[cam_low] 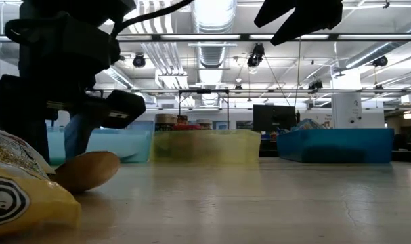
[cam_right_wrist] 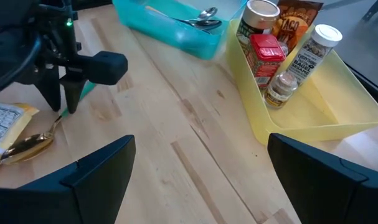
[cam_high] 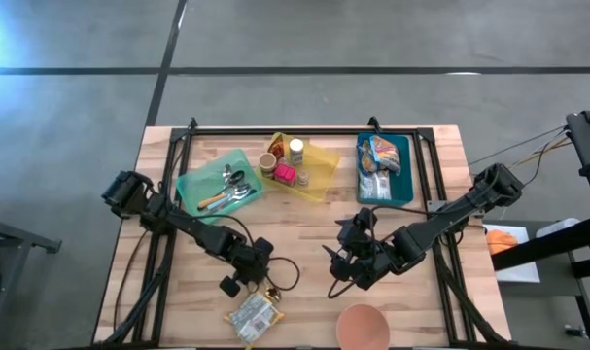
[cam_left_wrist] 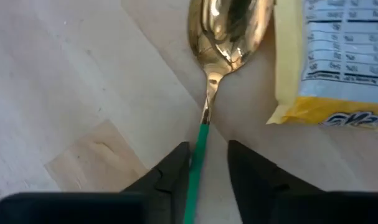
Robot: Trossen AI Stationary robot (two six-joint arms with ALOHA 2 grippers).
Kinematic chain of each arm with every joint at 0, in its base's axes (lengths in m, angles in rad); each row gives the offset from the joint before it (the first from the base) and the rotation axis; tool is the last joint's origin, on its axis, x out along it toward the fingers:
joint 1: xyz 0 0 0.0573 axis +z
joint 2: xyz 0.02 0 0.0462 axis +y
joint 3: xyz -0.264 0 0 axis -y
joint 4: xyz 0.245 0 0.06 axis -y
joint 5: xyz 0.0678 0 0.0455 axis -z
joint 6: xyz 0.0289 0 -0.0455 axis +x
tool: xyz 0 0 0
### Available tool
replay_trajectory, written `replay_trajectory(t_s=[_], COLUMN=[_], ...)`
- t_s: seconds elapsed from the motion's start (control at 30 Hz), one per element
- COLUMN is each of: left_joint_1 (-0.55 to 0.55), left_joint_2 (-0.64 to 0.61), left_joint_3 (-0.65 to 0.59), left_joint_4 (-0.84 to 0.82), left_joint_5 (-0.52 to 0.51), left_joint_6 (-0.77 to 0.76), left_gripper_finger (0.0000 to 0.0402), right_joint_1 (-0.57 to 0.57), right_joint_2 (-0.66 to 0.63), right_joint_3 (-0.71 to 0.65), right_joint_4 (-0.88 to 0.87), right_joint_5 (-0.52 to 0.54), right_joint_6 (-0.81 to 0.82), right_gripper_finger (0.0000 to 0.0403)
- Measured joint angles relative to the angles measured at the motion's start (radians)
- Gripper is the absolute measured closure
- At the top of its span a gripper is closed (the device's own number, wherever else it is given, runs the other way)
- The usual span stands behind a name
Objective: Pick & Place Food Item
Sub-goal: Put the gold spoon into the green bin
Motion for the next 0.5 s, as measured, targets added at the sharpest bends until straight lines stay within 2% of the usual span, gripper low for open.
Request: replay_trajectory(t_s=[0.23, 0.5], left_joint_1=[-0.002, -0.002], left_joint_2=[-0.001, -0.002], left_joint_3=[0.0, 0.002], left_joint_4=[-0.009, -0.012], left_joint_5=[-0.014, -0.037], left_joint_6=[0.036, -0.009], left_gripper_finger=[0.0386, 0.0398], right_joint_1=[0.001, 0.0], right_joint_2=[0.0, 0.0], right_joint_3=[0.0, 0.0], right_joint_4=[0.0, 0.0], right_joint_5=[0.0, 0.0], right_joint_6=[0.001, 0.002], right_gripper_finger=[0.0038, 0.0038])
